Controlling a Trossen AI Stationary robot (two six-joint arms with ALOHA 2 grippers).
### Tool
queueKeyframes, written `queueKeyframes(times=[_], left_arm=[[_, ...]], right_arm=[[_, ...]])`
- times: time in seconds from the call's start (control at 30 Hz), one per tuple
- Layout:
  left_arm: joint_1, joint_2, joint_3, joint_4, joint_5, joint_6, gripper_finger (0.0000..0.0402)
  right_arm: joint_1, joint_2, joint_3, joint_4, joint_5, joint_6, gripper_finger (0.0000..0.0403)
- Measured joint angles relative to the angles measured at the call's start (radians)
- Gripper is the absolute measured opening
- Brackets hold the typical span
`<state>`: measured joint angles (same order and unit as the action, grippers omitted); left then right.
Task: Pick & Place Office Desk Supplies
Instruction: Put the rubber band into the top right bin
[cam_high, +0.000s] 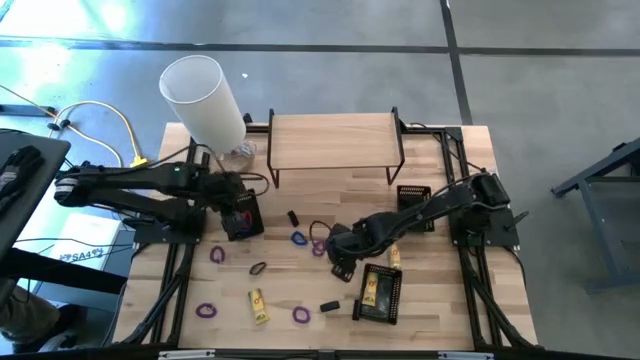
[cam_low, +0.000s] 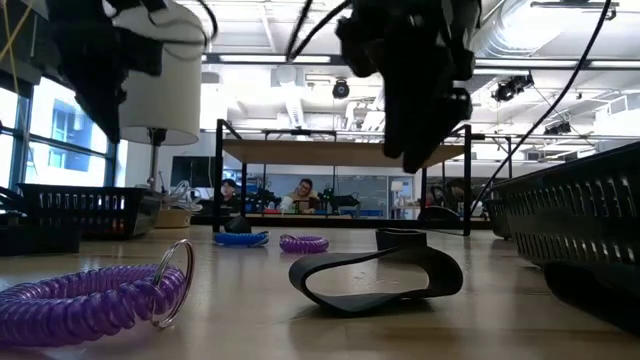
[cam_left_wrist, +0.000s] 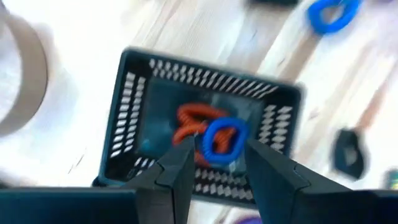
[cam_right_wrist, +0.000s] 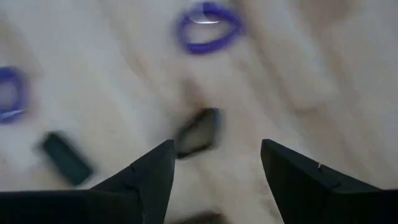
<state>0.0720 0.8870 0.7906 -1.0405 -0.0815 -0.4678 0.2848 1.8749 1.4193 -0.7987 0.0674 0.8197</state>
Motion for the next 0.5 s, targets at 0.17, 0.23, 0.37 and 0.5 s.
queueKeyframes(times=[0.17, 0.23, 0.37, 0.5], left_arm=[[-0.067, -0.097, 0.0, 0.077, 0.0, -0.021, 0.0134], [-0.103, -0.121, 0.0, 0.108, -0.002, -0.031, 0.0134], [-0.176, -0.131, -0.006, 0.191, -0.002, -0.034, 0.0134], [-0.24, -0.109, -0.01, 0.24, -0.002, -0.034, 0.0134]], right_arm=[[0.009, 0.044, -0.001, 0.072, -0.072, -0.013, 0.0226], [0.01, 0.059, 0.001, 0.099, -0.076, -0.013, 0.0227], [0.009, 0.068, 0.001, 0.094, -0.079, -0.009, 0.0227], [-0.001, 0.078, 0.0, 0.069, -0.062, -0.005, 0.0227]])
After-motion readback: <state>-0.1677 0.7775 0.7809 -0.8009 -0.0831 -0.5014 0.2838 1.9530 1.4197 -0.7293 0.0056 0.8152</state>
